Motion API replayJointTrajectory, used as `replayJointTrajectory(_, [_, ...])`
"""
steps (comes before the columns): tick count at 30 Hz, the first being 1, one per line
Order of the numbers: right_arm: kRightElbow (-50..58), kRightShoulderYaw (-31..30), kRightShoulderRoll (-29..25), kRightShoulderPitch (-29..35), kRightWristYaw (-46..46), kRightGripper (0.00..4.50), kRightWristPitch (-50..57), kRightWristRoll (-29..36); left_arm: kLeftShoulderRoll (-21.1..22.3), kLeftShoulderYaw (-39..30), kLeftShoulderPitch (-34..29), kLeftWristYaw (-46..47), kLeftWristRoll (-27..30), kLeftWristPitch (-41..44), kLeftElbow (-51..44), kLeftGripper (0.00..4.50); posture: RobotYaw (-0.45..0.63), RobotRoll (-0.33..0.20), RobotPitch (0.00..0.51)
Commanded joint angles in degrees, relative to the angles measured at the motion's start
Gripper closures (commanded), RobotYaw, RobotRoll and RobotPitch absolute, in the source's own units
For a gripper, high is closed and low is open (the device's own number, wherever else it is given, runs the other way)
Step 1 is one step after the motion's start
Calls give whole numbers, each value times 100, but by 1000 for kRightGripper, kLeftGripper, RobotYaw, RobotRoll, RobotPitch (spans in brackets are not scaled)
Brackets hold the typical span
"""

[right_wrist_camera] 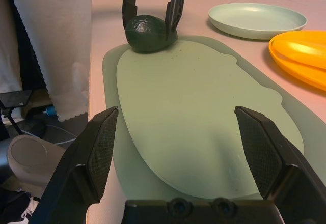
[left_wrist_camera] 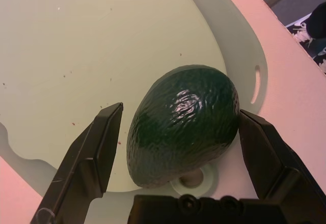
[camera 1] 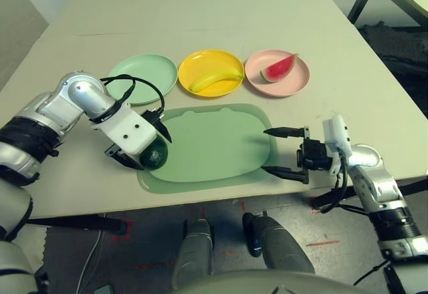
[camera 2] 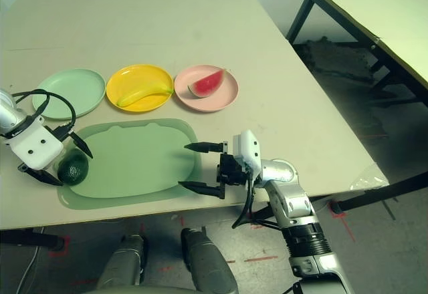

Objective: Place the fruits into color-matched plates.

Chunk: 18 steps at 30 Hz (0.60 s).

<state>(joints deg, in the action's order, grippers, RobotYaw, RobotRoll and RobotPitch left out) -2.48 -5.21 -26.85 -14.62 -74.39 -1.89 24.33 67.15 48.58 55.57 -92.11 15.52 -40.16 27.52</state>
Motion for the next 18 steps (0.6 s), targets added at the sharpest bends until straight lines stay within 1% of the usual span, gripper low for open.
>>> replayJointTrajectory(1, [53, -17, -36, -13, -30, 20, 19, 55, 161, 168, -32, -39, 8, -241, -131, 0, -145, 0, 158])
replayJointTrajectory(10, [46, -18, -13, -48, 5, 20, 46, 66, 102, 262, 86, -39, -180, -795, 156, 0, -146, 0, 158])
replayJointTrajectory(18, [93, -25, -12, -38, 34, 20, 81, 75, -180, 7, 40, -39, -394, -1261, 487, 0, -150, 0, 160])
